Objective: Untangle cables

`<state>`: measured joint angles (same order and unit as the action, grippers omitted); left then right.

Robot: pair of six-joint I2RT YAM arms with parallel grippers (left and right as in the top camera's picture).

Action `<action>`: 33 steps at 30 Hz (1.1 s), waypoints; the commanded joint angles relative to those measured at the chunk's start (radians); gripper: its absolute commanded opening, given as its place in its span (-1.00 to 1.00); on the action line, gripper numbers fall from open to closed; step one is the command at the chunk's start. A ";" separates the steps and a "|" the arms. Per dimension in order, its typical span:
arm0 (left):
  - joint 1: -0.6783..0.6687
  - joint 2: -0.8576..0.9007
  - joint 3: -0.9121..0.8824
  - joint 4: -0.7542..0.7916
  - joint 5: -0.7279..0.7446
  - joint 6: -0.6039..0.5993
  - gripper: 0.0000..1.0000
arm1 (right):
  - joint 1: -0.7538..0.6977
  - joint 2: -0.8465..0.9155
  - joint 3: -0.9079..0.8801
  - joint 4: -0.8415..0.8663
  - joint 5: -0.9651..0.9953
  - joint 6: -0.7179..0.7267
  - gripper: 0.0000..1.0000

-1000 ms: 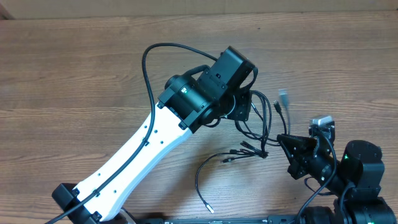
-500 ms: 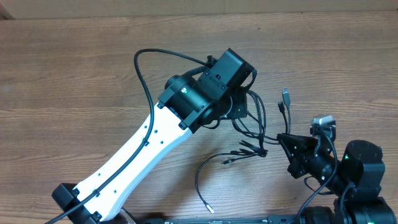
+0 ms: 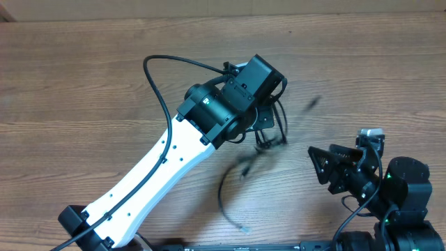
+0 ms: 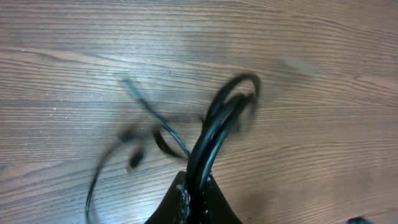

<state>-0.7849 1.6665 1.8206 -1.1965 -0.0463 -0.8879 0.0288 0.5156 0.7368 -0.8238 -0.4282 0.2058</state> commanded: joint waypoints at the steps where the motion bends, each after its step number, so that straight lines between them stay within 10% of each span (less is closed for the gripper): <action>1: 0.006 -0.011 0.027 0.000 -0.032 -0.007 -0.91 | 0.004 -0.002 0.010 0.006 0.027 0.016 0.53; 33: 0.192 -0.058 0.087 0.121 0.433 0.444 -0.92 | 0.004 0.046 0.010 -0.019 0.114 -0.137 0.76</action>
<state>-0.6319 1.6615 1.8519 -1.0817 0.2226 -0.5617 0.0288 0.5552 0.7368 -0.8562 -0.3298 0.1009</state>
